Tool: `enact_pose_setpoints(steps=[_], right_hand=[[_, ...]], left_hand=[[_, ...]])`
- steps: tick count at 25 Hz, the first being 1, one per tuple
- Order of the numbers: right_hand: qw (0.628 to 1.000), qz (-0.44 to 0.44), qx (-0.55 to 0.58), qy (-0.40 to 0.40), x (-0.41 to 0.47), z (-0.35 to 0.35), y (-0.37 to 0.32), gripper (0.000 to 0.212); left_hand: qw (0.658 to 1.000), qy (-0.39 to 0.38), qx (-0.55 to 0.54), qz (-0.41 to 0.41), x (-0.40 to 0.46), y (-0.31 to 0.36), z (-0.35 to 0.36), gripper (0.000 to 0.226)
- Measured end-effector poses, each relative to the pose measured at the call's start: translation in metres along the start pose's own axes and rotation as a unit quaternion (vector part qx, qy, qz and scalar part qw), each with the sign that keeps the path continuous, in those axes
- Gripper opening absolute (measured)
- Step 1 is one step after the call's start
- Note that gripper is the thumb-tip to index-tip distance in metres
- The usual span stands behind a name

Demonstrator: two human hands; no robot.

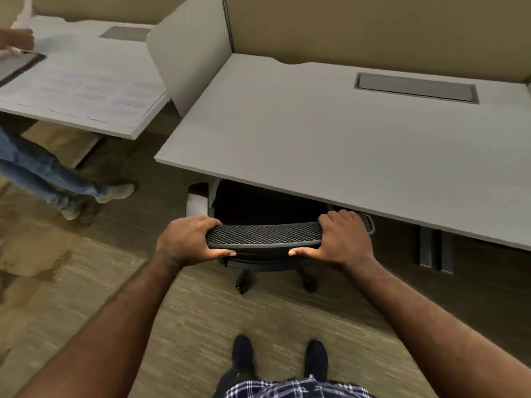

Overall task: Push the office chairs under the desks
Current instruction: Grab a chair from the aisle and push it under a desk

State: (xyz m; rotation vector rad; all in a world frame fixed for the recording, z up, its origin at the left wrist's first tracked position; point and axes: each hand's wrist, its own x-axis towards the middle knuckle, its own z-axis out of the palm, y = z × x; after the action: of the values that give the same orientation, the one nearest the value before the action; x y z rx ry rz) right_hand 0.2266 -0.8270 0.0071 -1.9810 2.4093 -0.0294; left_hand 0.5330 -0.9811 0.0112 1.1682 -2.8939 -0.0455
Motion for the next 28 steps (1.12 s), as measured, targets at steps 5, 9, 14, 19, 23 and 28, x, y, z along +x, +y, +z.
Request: enact_pose_setpoints(steps=[5,9,14,19,23,28], right_hand=[[0.999,0.053,0.005,0.009,0.011,0.004,-0.061,0.106],[0.995,0.099,0.007,0.020,0.015,0.006,-0.110,0.104],[0.992,0.128,0.006,0.018,0.017,0.005,-0.136,0.106],[0.991,0.135,0.006,-0.012,0.015,0.001,-0.142,0.108],[0.990,0.136,0.018,-0.022,0.007,-0.002,-0.139,0.111],[0.982,0.190,0.015,-0.003,-0.037,-0.007,-0.114,0.117]], left_hand=[[0.998,-0.018,-0.005,0.058,0.013,-0.070,-0.003,0.087],[0.995,-0.035,0.002,0.094,0.026,-0.116,-0.009,0.087],[0.991,-0.024,-0.002,0.131,0.035,-0.139,-0.011,0.087],[0.989,-0.029,-0.006,0.146,0.035,-0.143,-0.012,0.099],[0.988,-0.051,-0.013,0.145,0.034,-0.145,-0.015,0.106],[0.981,-0.060,-0.056,0.175,0.036,-0.116,-0.022,0.102]])
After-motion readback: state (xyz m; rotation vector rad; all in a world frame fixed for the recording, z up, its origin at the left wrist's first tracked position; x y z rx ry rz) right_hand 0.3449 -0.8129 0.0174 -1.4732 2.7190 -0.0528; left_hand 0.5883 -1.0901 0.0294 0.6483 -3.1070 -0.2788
